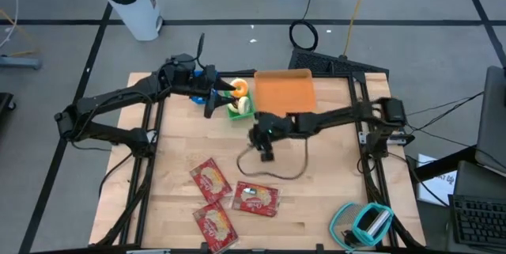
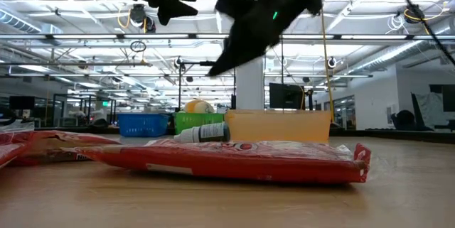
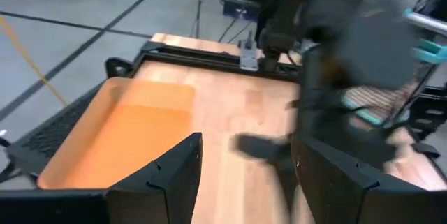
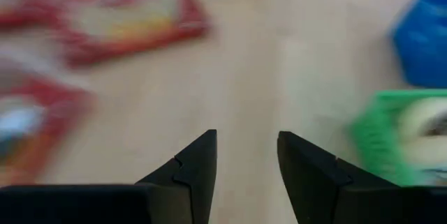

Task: Pick & Place Food Item
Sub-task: Put the dark green food coloring bottle into the blue bin

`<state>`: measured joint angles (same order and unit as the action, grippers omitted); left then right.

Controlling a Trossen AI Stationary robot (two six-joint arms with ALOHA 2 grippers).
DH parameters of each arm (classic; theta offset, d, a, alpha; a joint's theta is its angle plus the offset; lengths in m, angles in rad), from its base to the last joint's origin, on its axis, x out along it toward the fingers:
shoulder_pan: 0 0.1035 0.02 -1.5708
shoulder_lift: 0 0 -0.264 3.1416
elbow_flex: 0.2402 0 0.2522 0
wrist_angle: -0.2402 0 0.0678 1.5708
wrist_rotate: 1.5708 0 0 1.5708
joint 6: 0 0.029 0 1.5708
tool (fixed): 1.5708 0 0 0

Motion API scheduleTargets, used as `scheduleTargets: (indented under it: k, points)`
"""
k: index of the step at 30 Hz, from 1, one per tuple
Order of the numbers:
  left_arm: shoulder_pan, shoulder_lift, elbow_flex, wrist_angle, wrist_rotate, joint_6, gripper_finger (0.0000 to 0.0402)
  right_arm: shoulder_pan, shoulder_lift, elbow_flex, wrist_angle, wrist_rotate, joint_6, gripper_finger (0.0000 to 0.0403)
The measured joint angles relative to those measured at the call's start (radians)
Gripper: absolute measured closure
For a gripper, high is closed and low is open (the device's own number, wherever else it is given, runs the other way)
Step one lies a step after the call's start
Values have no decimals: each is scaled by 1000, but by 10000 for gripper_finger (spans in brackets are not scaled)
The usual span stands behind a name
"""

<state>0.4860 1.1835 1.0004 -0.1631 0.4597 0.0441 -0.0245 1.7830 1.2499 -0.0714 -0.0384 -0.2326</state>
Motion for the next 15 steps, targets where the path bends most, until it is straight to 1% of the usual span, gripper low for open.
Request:
scheduleTargets:
  k: [3, 5, 8, 9, 11, 13, 15]
  points:
    - [-11, 0, 0, 24, -23, 0, 183, 62, -46, 1, -61, -47, 62, 264]
    - [-31, 0, 0, 37, -24, -1, 183, 105, -66, 0, -107, -52, 112, 264]
    - [-68, 0, 0, 38, -46, -13, 183, 170, -66, 0, -98, -38, 189, 264]
    - [-82, 0, 0, 37, -61, -13, 183, 194, -65, -1, -94, -23, 218, 264]
    - [-111, 0, 0, 34, -105, -1, 183, 242, -39, 1, -41, 47, 279, 264]
    - [-135, 0, 0, 39, -149, 8, 183, 287, 10, 2, -4, 115, 301, 264]
    - [-154, -18, 0, 48, -173, -2, 183, 324, 59, -3, 8, 158, 326, 262]
